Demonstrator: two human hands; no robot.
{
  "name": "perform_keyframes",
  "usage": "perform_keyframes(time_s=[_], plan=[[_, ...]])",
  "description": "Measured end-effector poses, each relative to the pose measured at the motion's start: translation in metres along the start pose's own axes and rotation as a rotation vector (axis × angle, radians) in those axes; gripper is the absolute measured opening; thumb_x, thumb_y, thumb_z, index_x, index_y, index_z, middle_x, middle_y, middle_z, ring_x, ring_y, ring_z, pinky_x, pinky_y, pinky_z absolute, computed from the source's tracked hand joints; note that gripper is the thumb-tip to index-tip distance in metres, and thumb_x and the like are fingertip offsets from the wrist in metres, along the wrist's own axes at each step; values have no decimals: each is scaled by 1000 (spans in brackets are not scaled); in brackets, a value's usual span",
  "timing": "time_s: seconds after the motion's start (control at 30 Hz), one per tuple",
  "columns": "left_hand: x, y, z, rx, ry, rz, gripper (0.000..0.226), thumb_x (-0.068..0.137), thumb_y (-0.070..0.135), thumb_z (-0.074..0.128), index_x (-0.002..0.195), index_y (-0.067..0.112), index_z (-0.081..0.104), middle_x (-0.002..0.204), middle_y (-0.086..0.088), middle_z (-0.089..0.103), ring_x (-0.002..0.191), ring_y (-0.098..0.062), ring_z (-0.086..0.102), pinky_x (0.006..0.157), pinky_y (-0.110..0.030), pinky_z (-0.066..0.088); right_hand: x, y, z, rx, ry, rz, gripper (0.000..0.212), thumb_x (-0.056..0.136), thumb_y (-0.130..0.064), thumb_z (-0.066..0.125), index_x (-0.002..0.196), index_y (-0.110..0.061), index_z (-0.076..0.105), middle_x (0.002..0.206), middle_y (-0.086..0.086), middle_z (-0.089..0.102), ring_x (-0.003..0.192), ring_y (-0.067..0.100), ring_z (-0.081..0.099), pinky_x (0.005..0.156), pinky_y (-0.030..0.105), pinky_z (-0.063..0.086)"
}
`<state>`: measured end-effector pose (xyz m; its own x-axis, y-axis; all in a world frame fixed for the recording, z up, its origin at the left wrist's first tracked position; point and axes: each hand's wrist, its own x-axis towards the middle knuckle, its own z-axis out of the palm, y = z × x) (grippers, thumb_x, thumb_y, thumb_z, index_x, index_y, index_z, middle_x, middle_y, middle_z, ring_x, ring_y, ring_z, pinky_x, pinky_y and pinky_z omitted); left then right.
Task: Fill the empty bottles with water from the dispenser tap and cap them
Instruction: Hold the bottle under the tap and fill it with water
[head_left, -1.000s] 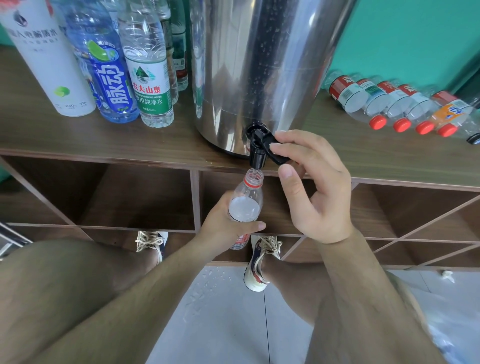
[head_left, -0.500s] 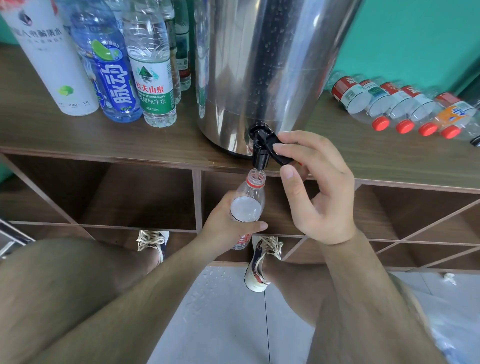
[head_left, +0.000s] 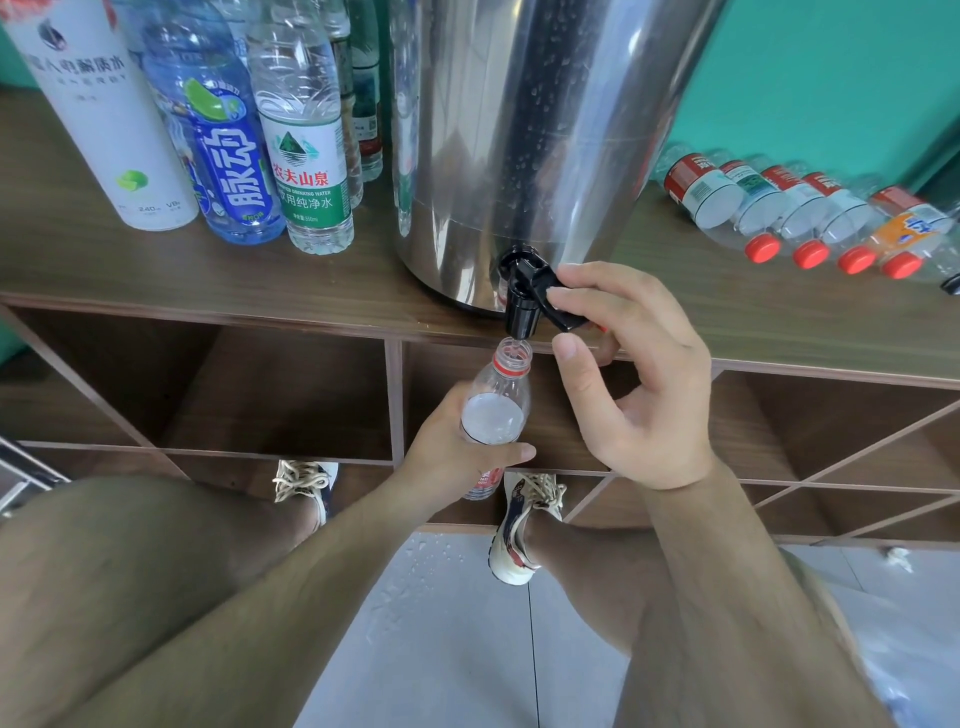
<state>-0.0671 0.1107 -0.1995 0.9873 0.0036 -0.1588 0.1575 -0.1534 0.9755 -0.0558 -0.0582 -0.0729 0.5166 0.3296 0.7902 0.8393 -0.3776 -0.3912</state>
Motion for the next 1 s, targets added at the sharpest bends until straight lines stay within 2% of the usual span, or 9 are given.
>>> perform_keyframes(time_s=[0.47, 0.63, 1.0], plan=[[1, -2, -1, 9, -10, 2, 80, 70, 34, 94, 132, 42, 44, 122, 18, 57, 114, -9, 57, 78, -15, 45, -1, 0, -1, -14, -8, 8, 21, 98, -8, 66, 117, -1, 72, 130, 11, 66, 108, 24, 66, 86, 38, 53], [2, -5, -1, -9, -17, 10, 82, 69, 34, 95, 134, 40, 46, 123, 15, 58, 117, -13, 58, 90, -27, 51, -1, 0, -1, -11, -5, 5, 21, 98, -8, 66, 116, 0, 72, 130, 10, 66, 104, 23, 66, 86, 39, 53], [2, -4, -1, -10, -10, 12, 81, 69, 34, 95, 133, 41, 46, 123, 16, 58, 116, -10, 58, 83, -21, 48, -1, 0, 0, -16, -2, 5, 21, 97, -7, 66, 116, 0, 72, 130, 8, 66, 105, 24, 67, 85, 40, 54]])
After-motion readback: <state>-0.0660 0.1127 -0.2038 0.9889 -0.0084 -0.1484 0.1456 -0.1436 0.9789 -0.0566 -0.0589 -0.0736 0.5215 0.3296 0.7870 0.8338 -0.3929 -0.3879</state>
